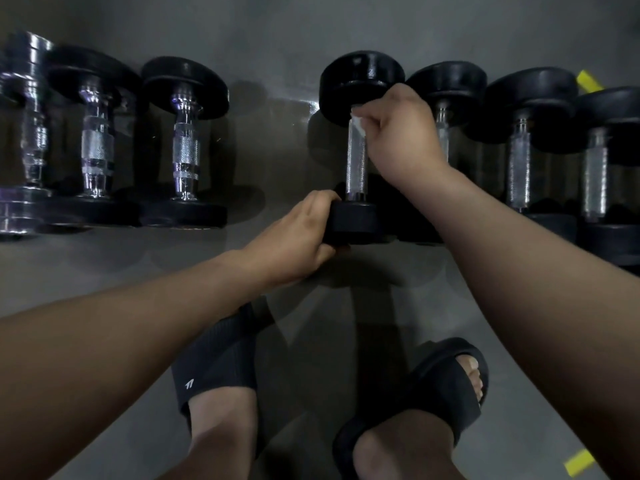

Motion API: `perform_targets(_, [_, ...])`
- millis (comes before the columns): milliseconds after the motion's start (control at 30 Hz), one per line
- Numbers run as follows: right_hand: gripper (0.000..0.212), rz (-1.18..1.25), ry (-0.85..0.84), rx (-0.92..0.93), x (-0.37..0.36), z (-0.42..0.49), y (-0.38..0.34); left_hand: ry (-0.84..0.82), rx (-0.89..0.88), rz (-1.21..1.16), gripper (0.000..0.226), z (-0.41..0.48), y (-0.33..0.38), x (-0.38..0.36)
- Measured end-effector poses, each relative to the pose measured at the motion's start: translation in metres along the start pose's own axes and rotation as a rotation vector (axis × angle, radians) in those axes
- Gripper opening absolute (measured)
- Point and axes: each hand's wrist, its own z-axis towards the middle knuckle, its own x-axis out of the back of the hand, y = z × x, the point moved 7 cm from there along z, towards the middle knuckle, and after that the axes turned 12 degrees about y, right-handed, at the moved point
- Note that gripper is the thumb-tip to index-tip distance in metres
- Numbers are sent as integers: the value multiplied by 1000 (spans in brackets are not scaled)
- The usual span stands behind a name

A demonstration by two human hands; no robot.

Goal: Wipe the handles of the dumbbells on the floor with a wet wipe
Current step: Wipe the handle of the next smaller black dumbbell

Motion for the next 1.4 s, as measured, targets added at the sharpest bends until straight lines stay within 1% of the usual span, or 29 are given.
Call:
perform_targets(167, [28, 55, 113, -119, -2, -21, 11, -5, -13, 7, 60, 0, -1, -2])
perform_targets(267, [23, 114, 175, -329, -5, -21, 27, 1, -21, 8, 61, 1, -2, -2])
perform_targets(300, [22, 116, 202, -354, -6, -17, 29, 0, -23, 8, 61, 1, -2, -2])
perform_targets(367, [24, 55, 224, -318, -5, -14, 21, -1, -23, 11, 61, 0, -2, -2])
perform_targets(500, [24, -5, 198, -107, -6, -19, 2, 0, 1, 17, 60, -1, -5, -1])
perform_targets(600, [23, -23, 155, -16, -12, -11, -6, 3, -8, 35, 58, -1, -5, -3])
perform_targets(667, [25, -74, 126, 95, -14, -9, -16, -3, -13, 42, 59, 0, -3, -5])
perform_targets(700, [26, -60, 130, 107, -11, -10, -15, -6, -14, 39, 59, 1, -2, -5])
perform_targets(767, [23, 67, 152, -40, -2, -12, -3, -8, -15, 29, 59, 1, -1, -5])
perform_targets(833, [20, 180, 169, -263, 1, -15, 17, -13, -10, 6, 59, -1, 1, -5])
perform_targets(867, [19, 215, 157, -346, 0, -17, 27, -15, -4, -9, 59, -1, 1, -6])
perform_targets(933, [18, 291, 112, -429, -3, -21, 36, -18, 1, -23, 59, -2, 3, -6])
perform_targets(1033, [17, 342, 61, -438, -1, -25, 35, -23, -28, 42, 55, 0, 6, -5])
perform_targets(1133, [16, 313, 33, -430, 4, -25, 36, -10, -87, 167, 51, 2, 15, -1])
perform_targets(1233, [17, 221, 64, -351, 15, -21, 34, -2, -135, 308, 48, 4, 30, 3])
perform_targets(1333, [20, 167, 69, -265, 20, -16, 27, -16, -199, 502, 50, 7, 44, 1])
perform_targets(1400, [22, 99, 53, -190, 18, -14, 21, -19, -185, 556, 54, 9, 46, 0])
